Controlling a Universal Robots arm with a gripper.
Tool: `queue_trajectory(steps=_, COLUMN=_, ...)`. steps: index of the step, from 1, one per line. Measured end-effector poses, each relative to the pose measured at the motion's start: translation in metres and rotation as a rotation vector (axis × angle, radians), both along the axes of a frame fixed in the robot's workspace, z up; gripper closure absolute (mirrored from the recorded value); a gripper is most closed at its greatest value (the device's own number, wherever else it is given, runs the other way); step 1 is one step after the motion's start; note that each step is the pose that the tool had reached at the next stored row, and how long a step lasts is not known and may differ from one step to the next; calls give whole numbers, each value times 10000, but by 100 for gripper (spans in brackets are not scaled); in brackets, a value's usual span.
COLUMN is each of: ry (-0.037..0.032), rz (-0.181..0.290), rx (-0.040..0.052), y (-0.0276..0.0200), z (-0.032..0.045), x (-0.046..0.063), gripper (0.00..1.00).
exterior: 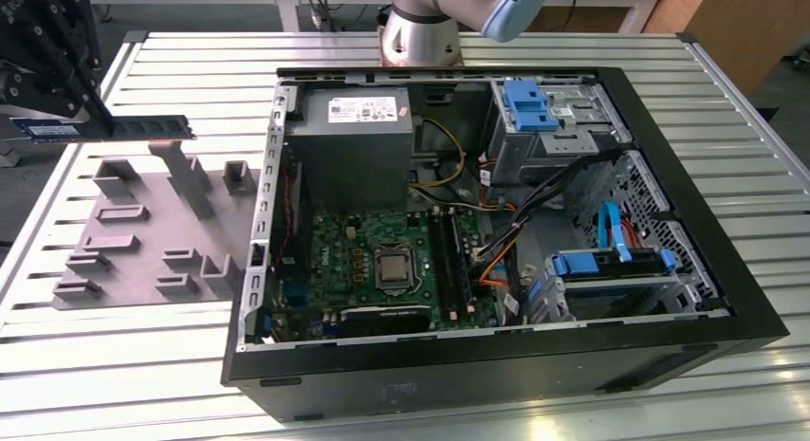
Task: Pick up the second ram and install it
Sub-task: 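Pick up the second ram and move it above second insertion slot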
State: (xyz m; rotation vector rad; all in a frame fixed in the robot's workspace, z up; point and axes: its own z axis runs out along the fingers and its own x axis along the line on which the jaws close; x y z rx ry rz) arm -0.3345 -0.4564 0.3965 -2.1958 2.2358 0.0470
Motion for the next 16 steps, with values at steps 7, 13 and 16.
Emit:
queue_trajectory(steps=7, ry=-1, rz=0, rx=0, y=0, z=0, x=30, gripper=86)
queue_trajectory(steps=13, ry=0, rz=0, rx=0, y=0, z=0, x=58, gripper=86)
queue_trajectory(steps=16, ry=0, rz=1, rx=0, y=0, z=0, x=73, gripper=86)
